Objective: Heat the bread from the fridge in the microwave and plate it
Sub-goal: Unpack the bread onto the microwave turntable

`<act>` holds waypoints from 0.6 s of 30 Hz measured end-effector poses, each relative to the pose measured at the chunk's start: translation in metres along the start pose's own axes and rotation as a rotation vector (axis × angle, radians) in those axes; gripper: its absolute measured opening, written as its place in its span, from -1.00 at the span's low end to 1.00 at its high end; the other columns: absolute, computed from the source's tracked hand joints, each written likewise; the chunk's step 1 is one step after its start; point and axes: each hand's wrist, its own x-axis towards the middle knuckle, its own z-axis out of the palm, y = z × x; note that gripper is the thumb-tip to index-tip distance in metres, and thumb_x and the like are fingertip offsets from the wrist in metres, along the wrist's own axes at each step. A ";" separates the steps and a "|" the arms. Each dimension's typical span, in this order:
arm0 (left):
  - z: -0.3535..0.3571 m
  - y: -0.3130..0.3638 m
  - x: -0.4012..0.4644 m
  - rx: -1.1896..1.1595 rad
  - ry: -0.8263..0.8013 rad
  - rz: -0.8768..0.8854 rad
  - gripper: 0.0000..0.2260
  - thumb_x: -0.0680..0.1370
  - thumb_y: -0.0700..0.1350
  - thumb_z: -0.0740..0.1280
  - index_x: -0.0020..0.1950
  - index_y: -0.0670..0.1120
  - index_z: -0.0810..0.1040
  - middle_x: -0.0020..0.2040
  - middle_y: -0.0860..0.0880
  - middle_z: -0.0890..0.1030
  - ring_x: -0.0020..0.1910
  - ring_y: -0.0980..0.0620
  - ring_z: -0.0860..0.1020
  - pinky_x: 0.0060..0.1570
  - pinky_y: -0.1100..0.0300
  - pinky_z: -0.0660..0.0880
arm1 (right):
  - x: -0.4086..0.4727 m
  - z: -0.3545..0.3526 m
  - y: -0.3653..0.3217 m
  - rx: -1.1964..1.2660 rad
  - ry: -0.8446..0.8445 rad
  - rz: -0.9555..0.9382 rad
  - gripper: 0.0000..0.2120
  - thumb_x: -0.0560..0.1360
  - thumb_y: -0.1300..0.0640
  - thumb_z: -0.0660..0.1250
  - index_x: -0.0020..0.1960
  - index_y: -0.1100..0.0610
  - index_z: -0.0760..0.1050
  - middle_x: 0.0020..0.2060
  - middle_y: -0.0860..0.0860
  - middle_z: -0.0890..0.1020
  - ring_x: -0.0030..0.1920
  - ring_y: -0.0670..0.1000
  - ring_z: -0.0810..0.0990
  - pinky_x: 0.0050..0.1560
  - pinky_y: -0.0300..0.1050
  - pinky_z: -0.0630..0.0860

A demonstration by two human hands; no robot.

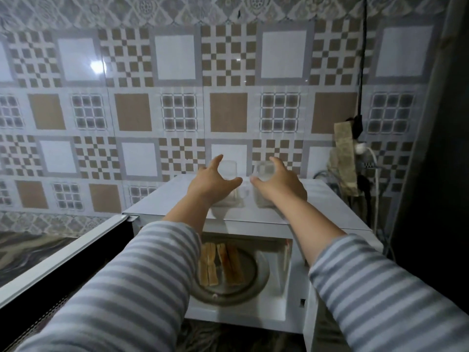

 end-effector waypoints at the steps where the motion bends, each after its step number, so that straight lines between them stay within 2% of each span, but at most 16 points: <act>1: -0.001 0.000 0.002 0.030 -0.014 0.004 -0.23 0.47 0.25 0.33 0.56 0.16 -0.01 0.48 -0.11 0.31 0.34 -0.14 0.42 0.21 -0.03 0.43 | 0.000 0.000 0.000 -0.002 0.007 0.005 -0.33 0.49 -0.22 0.27 0.50 -0.16 0.05 0.37 0.06 0.41 0.26 0.18 0.48 -0.08 -0.04 0.40; 5: -0.006 0.004 -0.004 0.079 -0.064 -0.009 -0.13 0.45 0.37 0.23 0.56 0.11 -0.19 0.51 -0.15 0.27 0.40 -0.18 0.36 0.27 -0.06 0.37 | -0.005 -0.003 -0.002 -0.028 -0.022 0.020 -0.26 0.47 -0.28 0.26 0.52 -0.20 -0.03 0.46 0.08 0.30 0.35 0.20 0.41 -0.03 -0.02 0.42; 9: -0.019 -0.004 -0.020 0.005 -0.026 -0.028 -0.21 0.49 0.41 0.06 0.56 0.12 -0.22 0.57 -0.14 0.06 0.51 -0.21 0.17 0.39 -0.16 0.21 | -0.014 -0.016 -0.009 -0.091 -0.013 0.013 -0.19 0.42 -0.37 0.25 0.52 -0.21 -0.06 0.45 0.09 0.32 0.37 0.22 0.38 0.13 0.09 0.46; 13: -0.050 -0.020 -0.037 -0.033 -0.027 -0.047 -0.31 0.56 0.34 -0.01 0.58 0.02 -0.06 0.57 -0.13 0.09 0.52 -0.19 0.14 0.44 -0.14 0.13 | -0.044 -0.029 -0.022 -0.134 0.030 -0.019 -0.27 0.42 -0.35 0.26 0.49 -0.12 0.14 0.44 0.10 0.32 0.39 0.22 0.33 0.27 0.15 0.39; 16: -0.080 -0.028 -0.057 -0.075 -0.069 -0.006 -0.38 0.59 0.29 -0.03 0.54 -0.05 0.15 0.53 -0.14 0.23 0.48 -0.17 0.22 0.43 -0.12 0.18 | -0.082 -0.031 -0.041 -0.129 0.056 -0.063 -0.39 0.46 -0.28 0.27 0.42 -0.05 0.30 0.38 0.08 0.36 0.34 0.19 0.38 0.25 0.13 0.41; 18: -0.096 -0.032 -0.080 -0.119 -0.102 0.021 -0.41 0.61 0.25 -0.04 0.53 -0.07 0.20 0.51 -0.12 0.27 0.47 -0.15 0.25 0.43 -0.07 0.20 | -0.113 -0.028 -0.057 -0.110 0.061 -0.090 -0.45 0.47 -0.25 0.27 0.38 -0.04 0.36 0.37 0.06 0.38 0.30 0.16 0.41 0.23 0.12 0.43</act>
